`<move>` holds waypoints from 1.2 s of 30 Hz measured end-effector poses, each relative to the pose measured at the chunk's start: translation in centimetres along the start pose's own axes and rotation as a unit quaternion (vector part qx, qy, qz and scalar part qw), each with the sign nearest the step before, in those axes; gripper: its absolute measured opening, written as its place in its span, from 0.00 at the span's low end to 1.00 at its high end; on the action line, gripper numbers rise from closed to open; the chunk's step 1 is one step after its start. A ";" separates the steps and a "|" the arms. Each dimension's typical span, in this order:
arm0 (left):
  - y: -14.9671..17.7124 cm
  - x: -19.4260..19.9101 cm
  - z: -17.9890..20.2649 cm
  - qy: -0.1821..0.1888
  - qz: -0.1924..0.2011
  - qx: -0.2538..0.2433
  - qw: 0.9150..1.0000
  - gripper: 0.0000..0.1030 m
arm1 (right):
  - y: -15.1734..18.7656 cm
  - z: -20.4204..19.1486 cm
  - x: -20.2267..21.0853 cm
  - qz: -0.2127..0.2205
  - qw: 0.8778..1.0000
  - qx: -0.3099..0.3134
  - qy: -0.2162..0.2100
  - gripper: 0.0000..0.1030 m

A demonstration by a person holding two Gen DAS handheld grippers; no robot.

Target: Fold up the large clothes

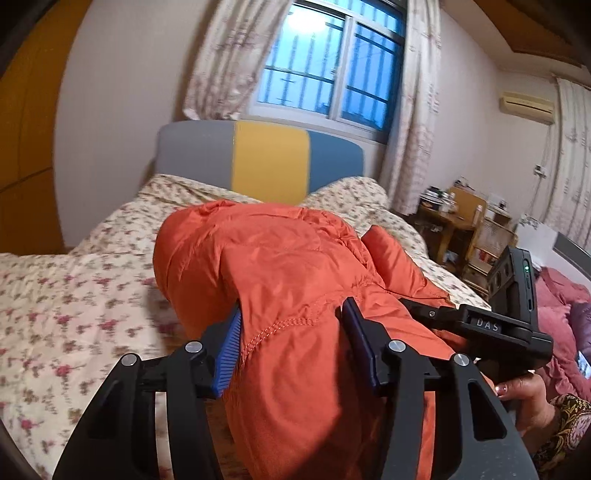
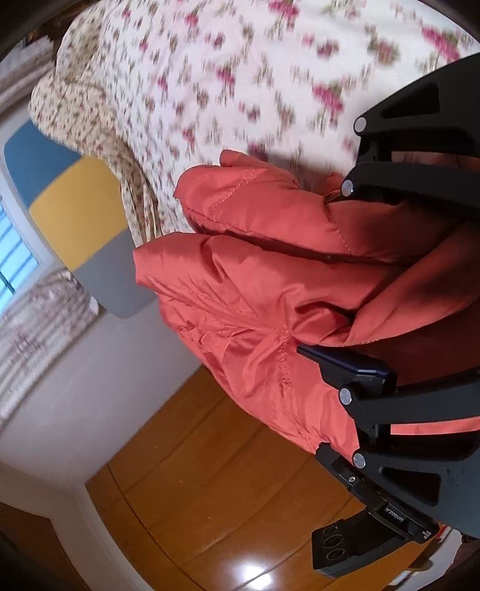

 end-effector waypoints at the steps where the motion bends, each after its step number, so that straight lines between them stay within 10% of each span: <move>1: -0.3 0.5 -1.3 -0.010 0.005 0.005 1.000 0.50 | -0.1 -1.1 -1.5 -0.005 1.000 0.006 -0.006 0.54; 8: -0.6 3.6 -6.4 -0.035 0.044 -0.037 0.998 0.29 | 1.3 -9.2 -12.0 -0.044 0.994 0.081 -0.064 0.53; 11: 0.2 3.3 -6.9 -0.073 0.035 -0.087 0.993 0.29 | 1.7 -12.3 -15.7 -0.046 0.990 0.131 -0.020 0.56; 16: 1.6 3.1 -12.0 -0.108 0.008 0.014 0.994 0.30 | 2.1 -9.4 -16.5 -0.053 0.992 0.110 0.020 0.59; 18: 2.0 3.7 -14.1 -0.118 0.017 0.063 0.991 0.62 | 2.8 -7.1 -15.6 -0.056 0.994 0.083 0.036 0.65; 20: 2.2 4.0 -15.2 -0.129 0.030 0.091 0.987 0.73 | 3.1 -4.4 -15.0 -0.054 0.996 0.049 0.057 0.70; 31: 5.9 0.1 -17.3 -0.070 -0.041 0.249 0.965 0.94 | 3.8 -1.5 -15.7 -0.101 0.992 -0.009 0.071 0.74; 36: 3.5 -1.2 -17.3 -0.092 -0.029 0.207 0.974 0.84 | 3.0 -2.8 -18.2 -0.100 0.991 0.015 0.085 0.67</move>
Point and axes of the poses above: each gripper's, at about its wrist camera, not at the fingertips, and x roughly against the way its jaws point, z to its right, y to its underside, the point moved 5 cm from there along -x, roughly the way its jaws point, and after that the axes turned 7 degrees about x, right-handed, at the moved point
